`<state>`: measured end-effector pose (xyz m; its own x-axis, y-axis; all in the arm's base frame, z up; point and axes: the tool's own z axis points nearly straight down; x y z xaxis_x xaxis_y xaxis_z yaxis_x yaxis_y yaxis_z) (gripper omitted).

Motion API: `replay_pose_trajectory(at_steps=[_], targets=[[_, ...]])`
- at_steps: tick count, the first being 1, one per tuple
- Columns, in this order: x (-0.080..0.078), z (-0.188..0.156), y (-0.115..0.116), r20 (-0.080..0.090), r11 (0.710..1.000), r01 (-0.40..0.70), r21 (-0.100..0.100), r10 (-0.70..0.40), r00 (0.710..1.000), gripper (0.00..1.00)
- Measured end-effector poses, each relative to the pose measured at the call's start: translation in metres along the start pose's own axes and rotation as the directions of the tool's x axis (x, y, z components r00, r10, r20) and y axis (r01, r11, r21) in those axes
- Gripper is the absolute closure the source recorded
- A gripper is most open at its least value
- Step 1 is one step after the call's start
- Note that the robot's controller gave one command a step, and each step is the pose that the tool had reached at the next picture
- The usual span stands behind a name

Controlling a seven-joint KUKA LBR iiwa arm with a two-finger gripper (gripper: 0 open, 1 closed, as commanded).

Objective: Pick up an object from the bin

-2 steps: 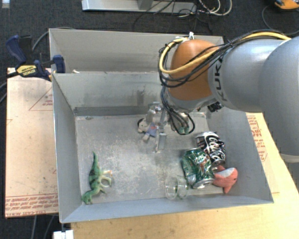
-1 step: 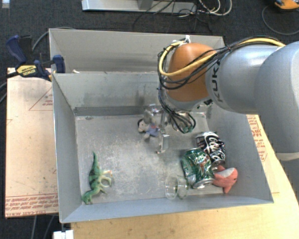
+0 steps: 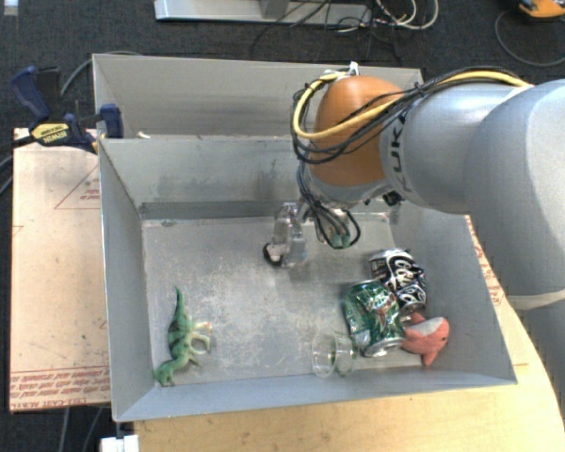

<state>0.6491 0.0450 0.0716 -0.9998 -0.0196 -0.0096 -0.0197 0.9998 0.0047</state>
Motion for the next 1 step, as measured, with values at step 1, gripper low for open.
replay_pose_trajectory(at_steps=[1], targets=[[0.0000,0.0000,-0.0001,0.000,1.000,-0.001,0.000,0.001,1.000,1.00]])
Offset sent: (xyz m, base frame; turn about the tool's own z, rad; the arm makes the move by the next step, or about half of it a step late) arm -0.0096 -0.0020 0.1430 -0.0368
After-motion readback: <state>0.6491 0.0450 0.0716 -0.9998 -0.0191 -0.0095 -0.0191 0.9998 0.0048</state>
